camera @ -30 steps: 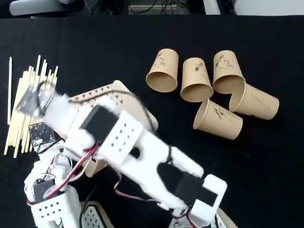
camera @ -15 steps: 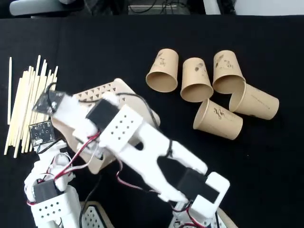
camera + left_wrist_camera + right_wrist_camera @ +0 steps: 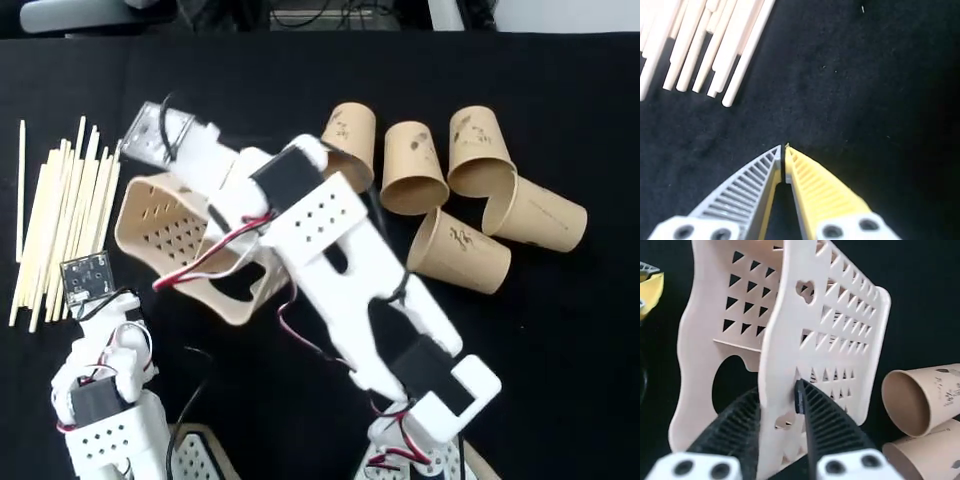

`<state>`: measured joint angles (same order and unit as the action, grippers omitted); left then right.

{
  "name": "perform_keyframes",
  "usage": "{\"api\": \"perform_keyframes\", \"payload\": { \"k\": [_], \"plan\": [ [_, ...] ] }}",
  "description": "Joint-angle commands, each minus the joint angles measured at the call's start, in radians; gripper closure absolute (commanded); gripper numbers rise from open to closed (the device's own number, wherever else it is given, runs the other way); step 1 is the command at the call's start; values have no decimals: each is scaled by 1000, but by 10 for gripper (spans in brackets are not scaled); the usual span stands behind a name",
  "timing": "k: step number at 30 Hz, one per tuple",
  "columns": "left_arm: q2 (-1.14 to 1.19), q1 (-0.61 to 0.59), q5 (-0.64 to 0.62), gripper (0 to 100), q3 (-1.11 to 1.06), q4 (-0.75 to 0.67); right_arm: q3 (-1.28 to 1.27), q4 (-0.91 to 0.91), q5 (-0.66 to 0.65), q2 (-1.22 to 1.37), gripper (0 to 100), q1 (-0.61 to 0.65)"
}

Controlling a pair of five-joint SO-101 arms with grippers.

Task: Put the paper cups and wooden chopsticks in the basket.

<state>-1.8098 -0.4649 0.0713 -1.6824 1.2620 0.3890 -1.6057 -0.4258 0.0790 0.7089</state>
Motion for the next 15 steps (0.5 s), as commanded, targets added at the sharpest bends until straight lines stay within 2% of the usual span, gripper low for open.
{"api": "perform_keyframes", "payload": {
  "k": [1,8,11,15],
  "plan": [
    [-9,-4,-8,970,-16,8,104,26,-6,-16,987,-37],
    [-9,-4,-8,970,-16,8,173,169,-8,68,986,-153],
    [-9,-4,-8,970,-16,8,170,252,-2,134,983,-173],
    [-9,-4,-8,970,-16,8,174,262,-2,199,965,-169]
  ]
}}
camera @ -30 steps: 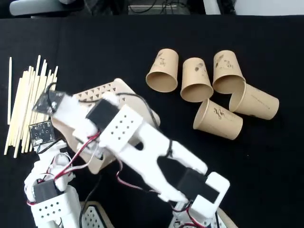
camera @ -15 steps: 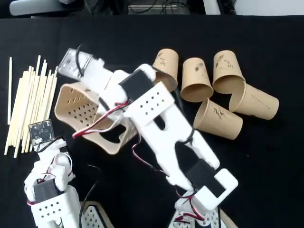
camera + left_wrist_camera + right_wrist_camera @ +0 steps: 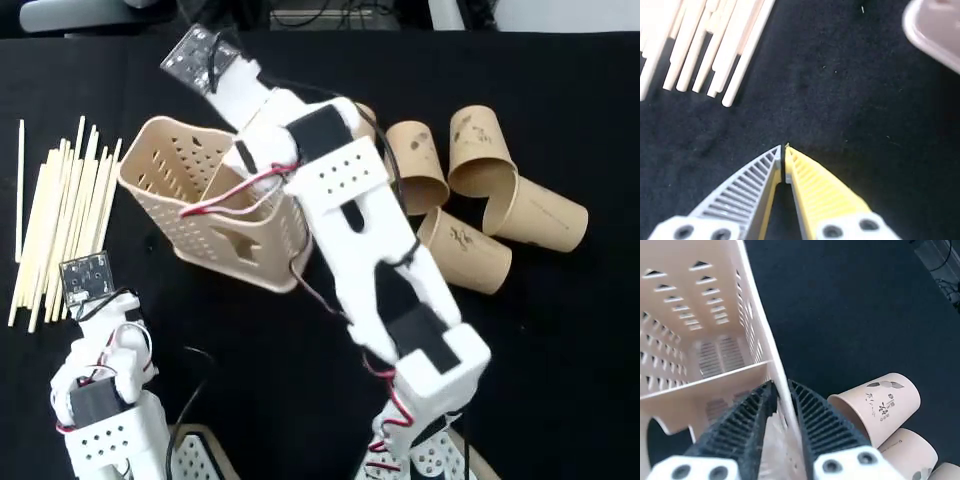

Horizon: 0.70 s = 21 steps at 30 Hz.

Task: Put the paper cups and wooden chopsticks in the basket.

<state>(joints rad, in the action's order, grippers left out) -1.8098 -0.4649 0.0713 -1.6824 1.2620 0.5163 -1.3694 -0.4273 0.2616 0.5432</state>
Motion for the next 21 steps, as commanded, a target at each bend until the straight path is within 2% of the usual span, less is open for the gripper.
{"api": "perform_keyframes", "payload": {
  "k": [1,5,7,13,21],
  "plan": [
    [-9,-4,-8,970,-16,8,47,21,0,22,938,3],
    [-9,-4,-8,970,-16,8,48,-23,3,24,789,2],
    [-9,-4,-8,970,-16,8,48,-21,0,24,750,-2],
    [-9,-4,-8,970,-16,8,116,-46,-46,22,769,0],
    [-9,-4,-8,970,-16,8,656,-390,-46,24,766,6]
  ]
}}
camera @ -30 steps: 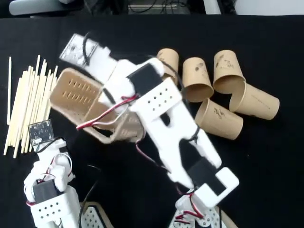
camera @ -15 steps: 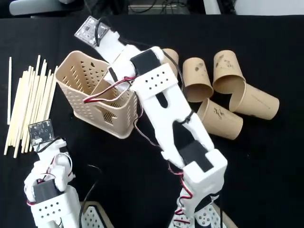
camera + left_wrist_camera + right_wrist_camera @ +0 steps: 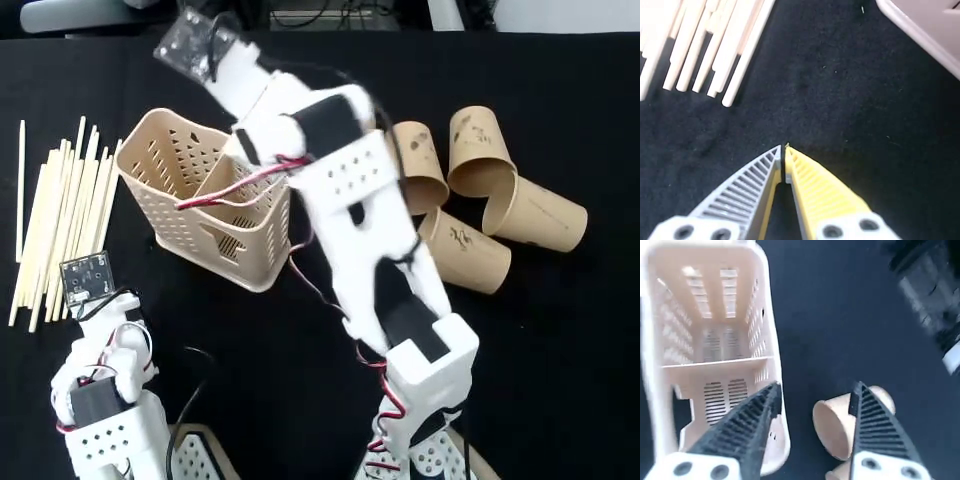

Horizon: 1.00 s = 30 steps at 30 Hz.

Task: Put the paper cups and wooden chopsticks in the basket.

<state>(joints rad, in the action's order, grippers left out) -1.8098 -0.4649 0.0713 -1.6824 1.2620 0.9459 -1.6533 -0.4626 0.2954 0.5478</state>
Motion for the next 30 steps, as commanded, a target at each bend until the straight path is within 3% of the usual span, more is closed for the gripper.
{"api": "perform_keyframes", "payload": {
  "k": [1,4,11,30],
  "plan": [
    [-9,-4,-8,970,-16,8,269,-118,-6,-10,766,-3],
    [-9,-4,-8,970,-16,8,291,-114,-5,-50,767,-25],
    [-9,-4,-8,970,-16,8,56,-114,-6,-271,769,-9],
    [-9,-4,-8,970,-16,8,-929,-18,-91,-1082,769,-5]
  ]
}}
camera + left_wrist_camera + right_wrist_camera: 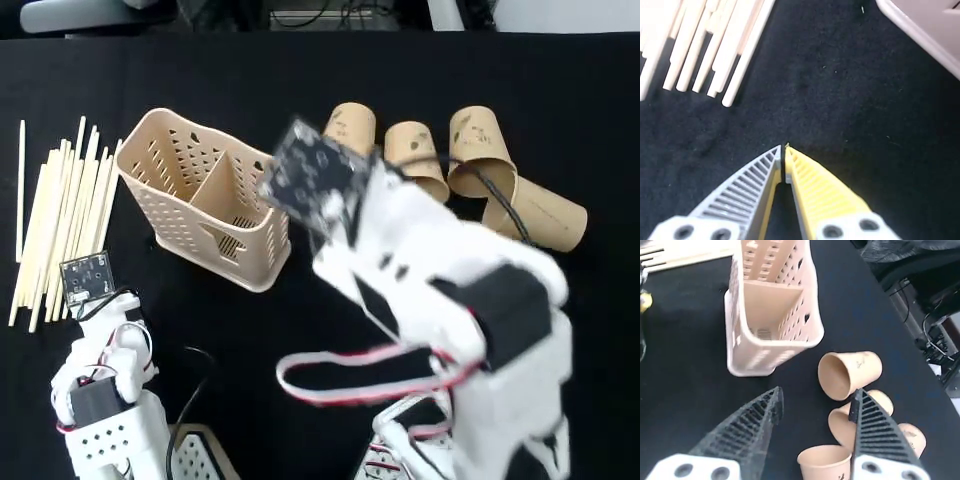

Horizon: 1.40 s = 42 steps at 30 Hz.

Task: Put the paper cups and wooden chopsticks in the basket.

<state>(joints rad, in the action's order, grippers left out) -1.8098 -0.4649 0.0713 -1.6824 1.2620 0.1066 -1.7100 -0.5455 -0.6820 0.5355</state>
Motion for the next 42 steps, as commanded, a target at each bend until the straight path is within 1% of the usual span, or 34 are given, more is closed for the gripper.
{"api": "perform_keyframes", "payload": {
  "k": [1,5,18,22,25,26,29,31,33,34,38,40,42],
  "plan": [
    [-9,-4,-8,970,-16,8,-125,51,-8,-136,769,8],
    [-9,-4,-8,970,-16,8,-242,103,-8,-209,769,6],
    [-9,-4,-8,970,-16,8,-426,212,-6,-211,769,-8],
    [-9,-4,-8,970,-16,8,-522,307,-26,-211,769,-115],
    [-9,-4,-8,970,-16,8,-621,338,-178,-209,769,-195],
    [-9,-4,-8,970,-16,8,-647,338,-201,-209,769,-232],
    [-9,-4,-8,970,-16,8,-659,338,-230,-211,769,-382],
    [-9,-4,-8,970,-16,8,-633,344,-279,-211,769,-497],
    [-9,-4,-8,970,-16,8,-624,374,-310,-209,769,-571],
    [-9,-4,-8,970,-16,8,-625,385,-319,-209,769,-591],
    [-9,-4,-8,970,-16,8,-670,393,-390,-203,769,-598],
    [-9,-4,-8,970,-16,8,-717,453,-465,-185,769,-603],
    [-9,-4,-8,970,-16,8,-791,575,-516,-154,766,-624]
  ]
}}
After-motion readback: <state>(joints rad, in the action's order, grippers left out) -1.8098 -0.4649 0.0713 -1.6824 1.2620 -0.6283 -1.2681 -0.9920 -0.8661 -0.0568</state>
